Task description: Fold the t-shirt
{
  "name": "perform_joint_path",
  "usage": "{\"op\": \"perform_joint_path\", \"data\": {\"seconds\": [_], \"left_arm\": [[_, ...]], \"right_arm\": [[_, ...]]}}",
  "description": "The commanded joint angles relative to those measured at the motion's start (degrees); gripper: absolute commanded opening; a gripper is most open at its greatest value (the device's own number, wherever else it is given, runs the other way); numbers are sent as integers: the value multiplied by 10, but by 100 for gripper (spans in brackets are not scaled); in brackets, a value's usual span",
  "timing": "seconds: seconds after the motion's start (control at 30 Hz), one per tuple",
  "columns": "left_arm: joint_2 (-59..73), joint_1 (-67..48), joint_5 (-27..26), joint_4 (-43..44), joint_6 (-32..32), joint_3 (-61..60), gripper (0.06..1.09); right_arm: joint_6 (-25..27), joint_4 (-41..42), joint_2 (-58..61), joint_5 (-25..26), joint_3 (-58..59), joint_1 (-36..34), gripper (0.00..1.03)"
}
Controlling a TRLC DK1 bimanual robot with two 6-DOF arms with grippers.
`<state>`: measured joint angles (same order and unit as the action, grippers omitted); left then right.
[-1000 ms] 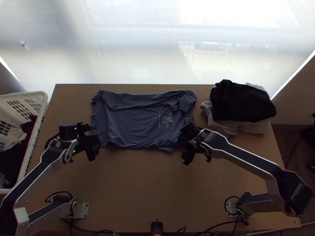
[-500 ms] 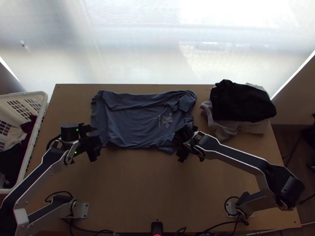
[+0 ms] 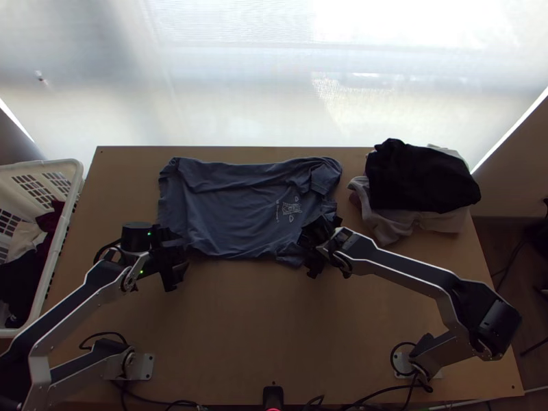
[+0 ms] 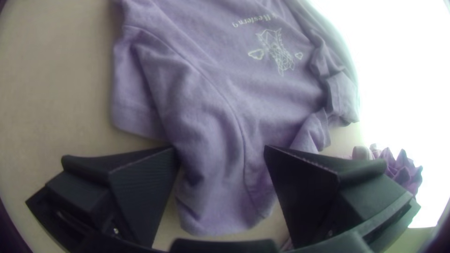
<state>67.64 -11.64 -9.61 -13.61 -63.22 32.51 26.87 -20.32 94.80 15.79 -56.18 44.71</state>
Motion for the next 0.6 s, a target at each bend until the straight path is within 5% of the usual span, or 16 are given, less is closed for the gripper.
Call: {"op": "perform_joint_path", "data": {"seconds": [0.0, 0.3, 0.43, 0.57], "left_arm": [[85, -1, 1, 75, 12, 14, 101], [130, 6, 17, 120, 74, 41, 97], [138, 13, 18, 125, 81, 37, 66], [138, 13, 18, 125, 88, 33, 27]], "right_arm": [[0, 5, 3, 6, -1, 3, 79], [2, 5, 2, 10, 5, 4, 78], [4, 19, 7, 14, 7, 4, 77], [23, 54, 15, 22, 17, 4, 52]]}}
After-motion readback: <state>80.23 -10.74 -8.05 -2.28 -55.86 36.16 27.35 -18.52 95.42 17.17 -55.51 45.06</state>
